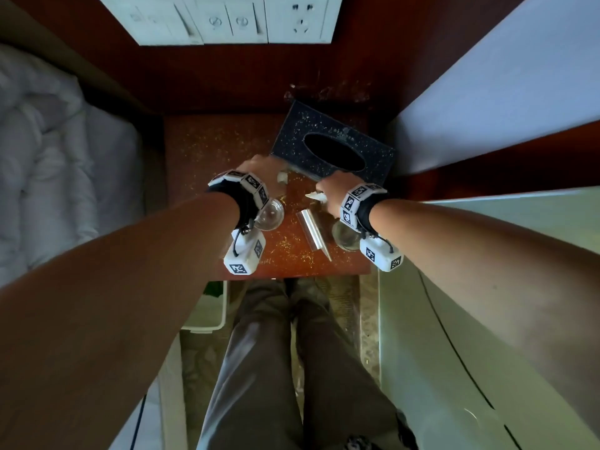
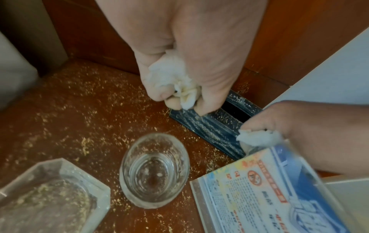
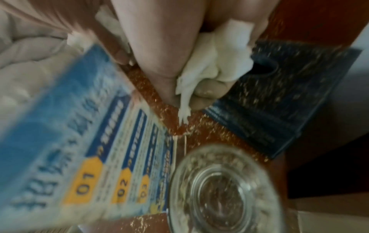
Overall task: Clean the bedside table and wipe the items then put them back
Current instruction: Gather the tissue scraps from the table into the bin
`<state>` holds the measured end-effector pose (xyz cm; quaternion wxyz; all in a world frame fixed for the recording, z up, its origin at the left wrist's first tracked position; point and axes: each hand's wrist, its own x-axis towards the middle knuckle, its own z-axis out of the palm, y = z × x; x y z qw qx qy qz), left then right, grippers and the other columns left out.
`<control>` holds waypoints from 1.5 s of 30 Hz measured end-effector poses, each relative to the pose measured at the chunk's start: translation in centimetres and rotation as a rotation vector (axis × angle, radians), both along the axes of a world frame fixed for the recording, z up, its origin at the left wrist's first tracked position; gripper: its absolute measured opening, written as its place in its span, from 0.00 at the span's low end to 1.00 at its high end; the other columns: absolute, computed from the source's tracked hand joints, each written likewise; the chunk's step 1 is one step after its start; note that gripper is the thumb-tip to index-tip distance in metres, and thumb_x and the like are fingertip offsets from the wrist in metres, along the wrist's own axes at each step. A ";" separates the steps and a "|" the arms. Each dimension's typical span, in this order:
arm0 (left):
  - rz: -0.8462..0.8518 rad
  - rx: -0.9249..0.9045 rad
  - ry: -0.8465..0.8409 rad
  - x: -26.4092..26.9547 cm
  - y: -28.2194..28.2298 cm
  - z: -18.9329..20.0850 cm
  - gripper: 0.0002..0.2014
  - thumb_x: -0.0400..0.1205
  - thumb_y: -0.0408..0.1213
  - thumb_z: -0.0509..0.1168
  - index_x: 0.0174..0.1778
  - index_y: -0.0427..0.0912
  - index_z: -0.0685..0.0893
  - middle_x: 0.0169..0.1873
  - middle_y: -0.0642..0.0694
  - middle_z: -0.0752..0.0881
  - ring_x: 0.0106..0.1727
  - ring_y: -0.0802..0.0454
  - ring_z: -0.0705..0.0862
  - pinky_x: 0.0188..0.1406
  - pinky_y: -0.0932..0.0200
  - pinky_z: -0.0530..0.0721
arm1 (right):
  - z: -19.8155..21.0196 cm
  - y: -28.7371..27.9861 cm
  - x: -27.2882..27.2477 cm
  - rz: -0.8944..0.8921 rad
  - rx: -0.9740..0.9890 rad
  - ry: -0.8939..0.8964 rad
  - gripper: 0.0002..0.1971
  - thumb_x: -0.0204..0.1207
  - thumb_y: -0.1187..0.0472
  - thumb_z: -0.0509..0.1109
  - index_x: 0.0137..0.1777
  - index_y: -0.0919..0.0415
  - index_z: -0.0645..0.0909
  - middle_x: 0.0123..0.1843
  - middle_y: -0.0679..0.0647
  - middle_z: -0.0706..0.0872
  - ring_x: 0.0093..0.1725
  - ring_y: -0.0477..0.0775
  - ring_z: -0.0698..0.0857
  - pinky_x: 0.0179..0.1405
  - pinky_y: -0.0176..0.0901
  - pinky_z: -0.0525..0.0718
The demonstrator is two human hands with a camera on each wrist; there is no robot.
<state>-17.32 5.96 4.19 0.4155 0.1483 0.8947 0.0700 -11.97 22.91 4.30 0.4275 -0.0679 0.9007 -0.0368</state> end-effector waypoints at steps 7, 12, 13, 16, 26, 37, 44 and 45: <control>-0.025 -0.044 0.043 0.8 0.4 7.0 0.18 0.82 0.42 0.68 0.70 0.51 0.81 0.59 0.43 0.85 0.49 0.45 0.86 0.45 0.52 0.88 | 7.0 2.2 0.0 -0.095 -0.020 0.113 0.08 0.80 0.62 0.66 0.56 0.60 0.83 0.54 0.61 0.87 0.45 0.63 0.86 0.46 0.49 0.86; -0.118 -0.061 0.089 2.1 0.7 12.7 0.06 0.81 0.43 0.67 0.52 0.51 0.81 0.47 0.46 0.85 0.43 0.46 0.84 0.37 0.53 0.82 | 12.4 2.3 1.8 -0.151 -0.010 0.145 0.07 0.79 0.62 0.66 0.54 0.60 0.81 0.46 0.59 0.85 0.38 0.61 0.82 0.36 0.45 0.77; -0.127 -0.061 0.102 2.4 0.7 13.9 0.04 0.80 0.44 0.67 0.49 0.51 0.80 0.44 0.47 0.84 0.43 0.46 0.84 0.36 0.54 0.81 | 13.1 2.2 2.3 -0.166 -0.009 0.155 0.05 0.78 0.62 0.66 0.52 0.59 0.81 0.47 0.59 0.85 0.39 0.61 0.82 0.36 0.44 0.76; -0.178 -0.042 0.155 3.5 0.0 16.7 0.05 0.80 0.43 0.67 0.48 0.49 0.81 0.42 0.47 0.84 0.42 0.46 0.84 0.35 0.55 0.80 | 15.3 1.2 4.2 -0.226 0.004 0.182 0.09 0.77 0.62 0.67 0.56 0.59 0.82 0.47 0.59 0.85 0.40 0.60 0.83 0.37 0.44 0.77; -0.350 0.115 0.231 8.5 -4.2 24.9 0.10 0.79 0.38 0.68 0.55 0.45 0.87 0.45 0.44 0.87 0.46 0.43 0.87 0.45 0.51 0.86 | 23.0 -4.0 11.9 -0.386 0.032 0.316 0.15 0.79 0.62 0.68 0.65 0.60 0.81 0.57 0.59 0.87 0.45 0.60 0.85 0.41 0.44 0.81; -0.689 0.260 0.290 18.4 0.0 32.2 0.10 0.81 0.40 0.69 0.56 0.43 0.86 0.52 0.41 0.87 0.56 0.39 0.86 0.54 0.50 0.83 | 29.0 -3.6 25.1 -0.647 0.164 0.357 0.16 0.78 0.57 0.73 0.62 0.63 0.82 0.59 0.60 0.87 0.58 0.62 0.86 0.59 0.51 0.85; -0.900 0.288 0.283 27.2 5.3 33.8 0.11 0.82 0.40 0.66 0.58 0.42 0.85 0.54 0.41 0.87 0.55 0.40 0.85 0.48 0.54 0.78 | 29.9 -1.0 37.0 -0.826 0.208 0.320 0.15 0.78 0.54 0.71 0.62 0.60 0.83 0.57 0.55 0.88 0.52 0.58 0.87 0.54 0.48 0.87; -0.932 0.289 0.275 28.8 6.0 33.8 0.13 0.83 0.41 0.66 0.61 0.42 0.84 0.58 0.40 0.87 0.58 0.39 0.85 0.52 0.54 0.79 | 30.0 -0.9 39.0 -0.857 0.210 0.314 0.14 0.78 0.54 0.71 0.60 0.59 0.83 0.55 0.54 0.88 0.49 0.57 0.87 0.51 0.47 0.87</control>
